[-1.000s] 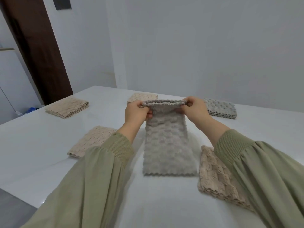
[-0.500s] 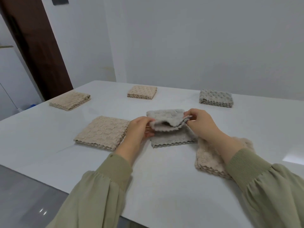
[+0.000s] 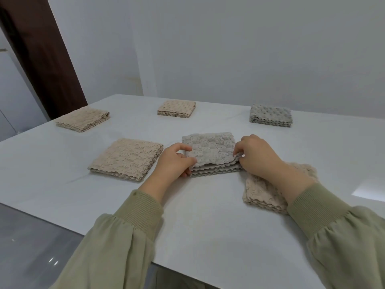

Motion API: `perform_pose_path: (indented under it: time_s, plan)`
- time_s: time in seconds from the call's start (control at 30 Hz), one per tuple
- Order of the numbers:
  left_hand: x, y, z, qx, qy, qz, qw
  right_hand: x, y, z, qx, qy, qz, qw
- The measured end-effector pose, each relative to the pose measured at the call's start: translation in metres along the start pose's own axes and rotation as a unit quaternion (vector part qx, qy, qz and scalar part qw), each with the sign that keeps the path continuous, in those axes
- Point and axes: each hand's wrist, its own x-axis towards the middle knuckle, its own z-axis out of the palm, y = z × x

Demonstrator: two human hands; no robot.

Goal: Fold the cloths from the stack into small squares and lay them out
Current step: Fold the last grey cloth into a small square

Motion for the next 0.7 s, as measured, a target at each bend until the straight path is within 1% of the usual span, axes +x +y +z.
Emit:
perform_pose_path:
  time_s: [0.07,0.17,0.27,0.37,0.43,0.47,0.53,0.6,0.63,0.7]
  plan:
    - [0.000,-0.002,0.000,0.055,-0.011,0.021,0.998,0.000,0.001,-0.001,-0.025,-0.039,-0.001,0.999]
    - [0.003,-0.003,0.000,0.085,-0.016,0.036,0.996,0.002,-0.004,-0.012,-0.031,-0.077,0.007,0.997]
    - [0.005,-0.005,0.000,0.090,-0.023,0.038,0.995,0.008,-0.019,-0.024,0.009,-0.060,0.000,0.998]
    - [0.008,-0.008,0.000,0.096,-0.023,0.041,0.994,0.024,-0.035,-0.027,0.024,-0.052,-0.022,0.998]
    - [0.010,-0.009,0.000,0.091,-0.025,0.037,0.995,0.039,-0.041,-0.020,0.046,-0.057,-0.028,0.997]
    - [0.010,-0.009,0.000,0.087,-0.029,0.034,0.995,0.046,-0.042,-0.014,0.044,-0.073,-0.028,0.996]
    - [0.010,-0.009,-0.001,0.081,-0.036,0.031,0.996,0.055,-0.040,0.006,-0.001,-0.137,-0.013,0.991]
    - [0.011,-0.007,-0.001,0.056,-0.022,0.017,0.998,0.053,-0.034,0.028,-0.039,-0.190,0.014,0.981]
    - [0.014,-0.004,0.000,0.038,-0.006,0.008,0.999,0.051,-0.030,0.037,-0.033,-0.194,0.024,0.980]
    - [0.025,0.000,0.000,0.001,0.037,-0.019,0.999,0.047,-0.026,0.047,-0.008,-0.173,0.030,0.985]
